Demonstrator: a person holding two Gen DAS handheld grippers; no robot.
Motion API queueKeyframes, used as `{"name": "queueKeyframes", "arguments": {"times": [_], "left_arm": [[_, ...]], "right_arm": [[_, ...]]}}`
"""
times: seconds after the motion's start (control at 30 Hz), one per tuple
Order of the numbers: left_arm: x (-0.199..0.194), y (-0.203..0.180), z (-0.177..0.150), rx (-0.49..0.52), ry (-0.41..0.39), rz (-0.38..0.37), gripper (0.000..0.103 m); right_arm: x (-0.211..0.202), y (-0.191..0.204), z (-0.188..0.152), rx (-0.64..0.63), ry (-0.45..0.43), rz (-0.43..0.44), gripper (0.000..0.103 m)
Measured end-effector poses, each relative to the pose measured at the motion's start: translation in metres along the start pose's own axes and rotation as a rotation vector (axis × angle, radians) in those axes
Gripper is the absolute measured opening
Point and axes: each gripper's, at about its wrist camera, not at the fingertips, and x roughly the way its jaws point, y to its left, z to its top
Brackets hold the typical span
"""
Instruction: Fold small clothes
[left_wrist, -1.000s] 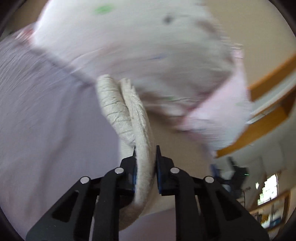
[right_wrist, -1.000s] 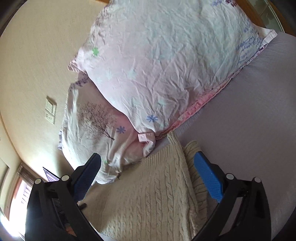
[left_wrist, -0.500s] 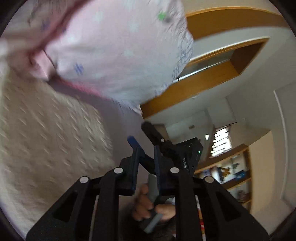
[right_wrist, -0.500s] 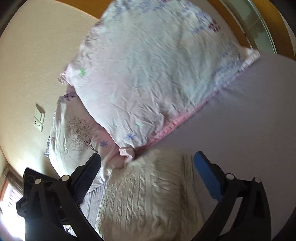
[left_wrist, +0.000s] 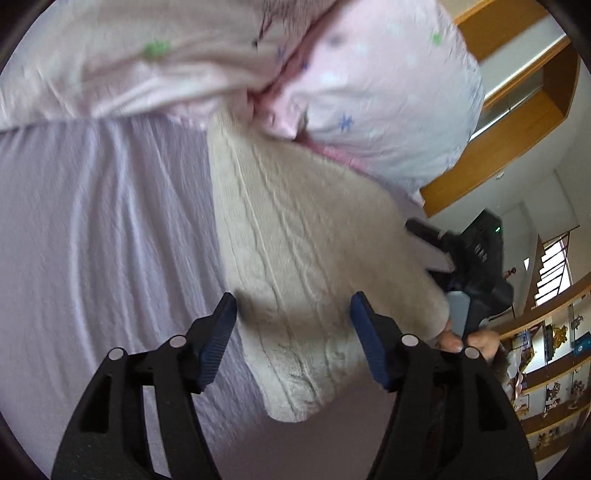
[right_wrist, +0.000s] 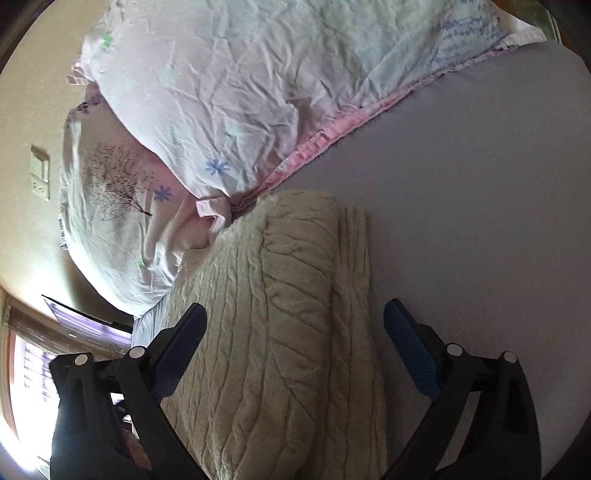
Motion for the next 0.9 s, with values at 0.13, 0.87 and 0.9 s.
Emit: {"name": "queueKeyframes", "arguments": {"times": [0.13, 0.87, 0.9], "left_arm": [[0.017, 0.002, 0.005, -0.046, 0.006, -0.032, 0.071], [-0.110, -0.012, -0.044, 0.267, -0.276, 0.036, 0.056], [-0.104, -0.021, -0.047, 0.298, -0.248, 0.012, 0.057]], "right_arm": [[0.011, -0.007, -0.001, 0.010, 0.043, 0.076, 0.053], [-0.034, 0.097, -0.089, -0.315, 0.063, 0.414, 0.083], [-0.030, 0.101, -0.099, -0.318, 0.116, 0.423, 0.084]]}}
